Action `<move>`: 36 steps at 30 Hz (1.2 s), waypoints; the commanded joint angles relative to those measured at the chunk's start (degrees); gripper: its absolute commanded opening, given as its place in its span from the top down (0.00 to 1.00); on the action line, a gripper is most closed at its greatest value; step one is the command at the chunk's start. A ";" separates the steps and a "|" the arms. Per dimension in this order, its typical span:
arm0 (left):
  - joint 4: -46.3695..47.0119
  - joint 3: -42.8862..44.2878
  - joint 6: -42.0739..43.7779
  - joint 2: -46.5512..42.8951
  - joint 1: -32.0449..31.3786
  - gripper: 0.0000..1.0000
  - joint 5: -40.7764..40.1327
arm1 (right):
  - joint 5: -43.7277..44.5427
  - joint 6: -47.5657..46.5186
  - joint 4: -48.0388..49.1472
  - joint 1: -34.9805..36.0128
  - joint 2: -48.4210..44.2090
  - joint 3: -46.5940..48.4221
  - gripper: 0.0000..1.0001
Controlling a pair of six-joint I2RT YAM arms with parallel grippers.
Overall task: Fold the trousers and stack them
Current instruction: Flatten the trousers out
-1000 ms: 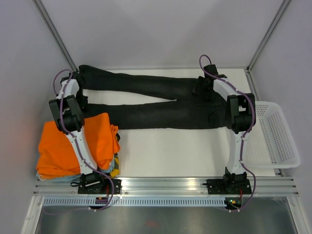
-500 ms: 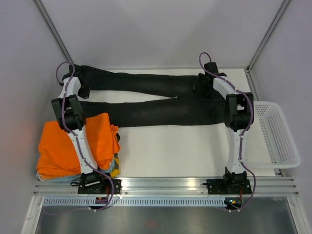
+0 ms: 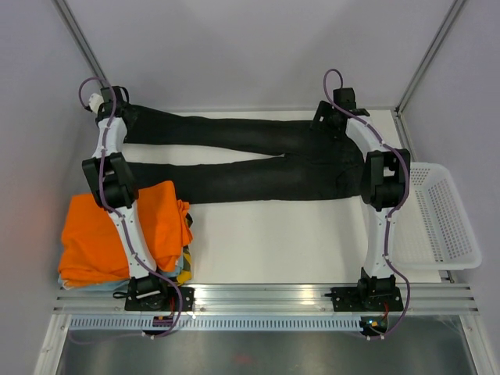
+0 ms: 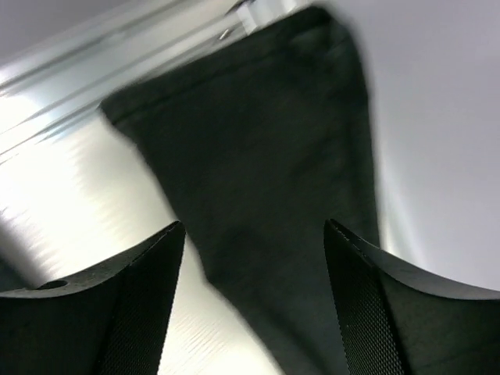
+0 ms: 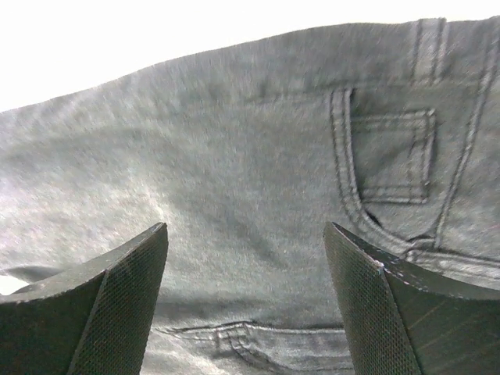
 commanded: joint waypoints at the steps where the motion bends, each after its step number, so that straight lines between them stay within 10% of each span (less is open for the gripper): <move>1: 7.66 3.05 -3.40 2.92 0.73 0.22 -2.01 | 1.32 1.53 1.29 -1.47 -2.77 1.51 0.13; 11: 5.66 4.89 -10.17 8.72 0.90 0.21 -3.68 | 6.16 5.75 -0.03 -2.27 -3.29 -1.40 0.12; 23: -10.81 7.61 -20.89 11.71 1.78 0.75 -1.30 | 6.86 6.72 -0.65 -2.53 -2.24 -1.40 0.12; 36: -30.37 4.73 -24.42 5.48 3.36 0.80 -9.65 | 9.50 6.90 -2.76 -4.55 -3.47 -4.56 0.12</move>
